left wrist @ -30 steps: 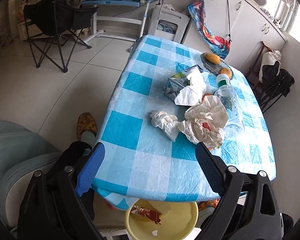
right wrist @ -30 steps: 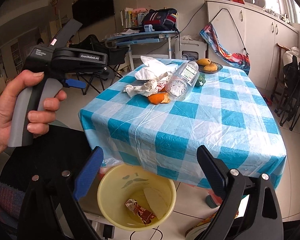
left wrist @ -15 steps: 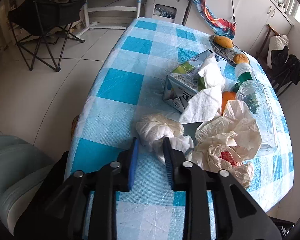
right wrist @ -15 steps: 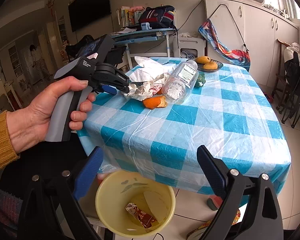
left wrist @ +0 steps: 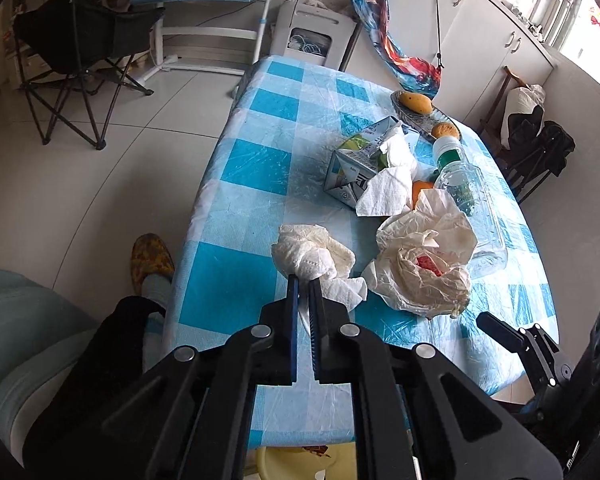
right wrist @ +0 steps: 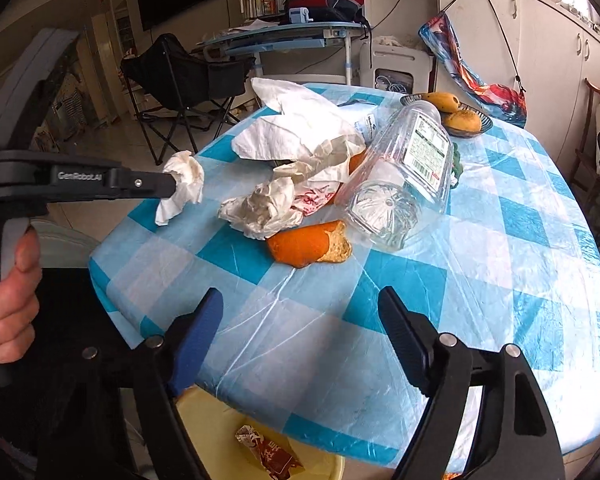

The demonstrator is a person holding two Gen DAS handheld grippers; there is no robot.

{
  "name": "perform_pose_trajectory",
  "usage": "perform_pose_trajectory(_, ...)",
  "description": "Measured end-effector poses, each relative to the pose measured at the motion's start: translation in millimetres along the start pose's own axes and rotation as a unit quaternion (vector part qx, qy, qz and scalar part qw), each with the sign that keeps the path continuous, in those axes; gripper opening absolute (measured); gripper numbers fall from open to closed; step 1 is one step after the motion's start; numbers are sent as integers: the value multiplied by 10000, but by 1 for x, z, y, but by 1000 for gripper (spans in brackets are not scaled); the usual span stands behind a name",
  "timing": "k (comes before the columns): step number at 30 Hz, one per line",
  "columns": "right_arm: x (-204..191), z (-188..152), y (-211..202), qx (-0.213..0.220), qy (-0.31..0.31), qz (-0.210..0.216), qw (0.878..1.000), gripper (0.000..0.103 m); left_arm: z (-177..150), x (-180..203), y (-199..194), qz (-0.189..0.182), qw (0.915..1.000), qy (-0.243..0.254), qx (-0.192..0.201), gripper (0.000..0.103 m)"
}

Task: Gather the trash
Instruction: 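Grasp crumpled white tissue with left while right grasps the orange peel, then carry orange peel and tissue over the yellow bucket and open both grippers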

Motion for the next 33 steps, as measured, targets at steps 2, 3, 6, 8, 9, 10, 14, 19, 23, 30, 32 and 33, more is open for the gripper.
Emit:
perform_pose_trajectory(2, -1, 2, 6, -26, -4, -36, 10000, 73, -3, -2, -3, -59, 10000, -53, -23, 6)
perform_pose_trajectory(3, -1, 5, 8, -39, 0, -30, 10000, 73, -4, -3, -3, -59, 10000, -61, -23, 6)
perform_pose_trajectory(6, -3, 13, 13, -53, -9, -38, 10000, 67, -5, -4, -5, -96, 9999, -46, -1, 6)
perform_pose_trajectory(8, -4, 16, 15, -57, -52, -58, 10000, 64, -5, -2, -6, -110, 9999, -25, 1, 6)
perform_pose_trajectory(9, -5, 17, 17, -57, -64, -58, 9999, 61, -5, -1, -6, -103, 9999, -2, 7, 6)
perform_pose_trajectory(10, -4, 17, 17, -54, -68, -60, 9999, 57, -5, 0, -6, -100, 9999, 24, 10, 6)
perform_pose_trajectory(14, -1, 15, 13, -55, -47, -5, 10000, 43, -5, 7, -8, -111, 9999, 107, 23, 6)
perform_pose_trajectory(19, 0, 11, 8, -85, -85, 75, 9999, 35, -11, 13, -10, -84, 9998, 158, -27, 6)
perform_pose_trajectory(23, -2, 1, -2, -147, -148, 119, 9997, 30, -16, 21, -20, -85, 9996, 263, 29, 6)
perform_pose_trajectory(30, 4, -18, -26, -163, 1, 150, 9998, 28, -29, 30, -35, -168, 9994, 314, 38, 6)
perform_pose_trajectory(32, 6, -22, -30, -136, 59, 178, 9997, 28, -32, 32, -40, -186, 9994, 274, 25, 6)
perform_pose_trajectory(33, 6, -24, -32, -128, 78, 199, 9997, 28, -33, 35, -43, -205, 9994, 267, 48, 6)
Point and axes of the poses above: each gripper's, at about its wrist camera, not at the fingertips, and y roughly the way its jaws point, x to its right, z to its top, the point moved 8 cm from there along y, roughly the way its jaws point, and after that the axes turned 6 degrees about -z, right-handed, at the moved point
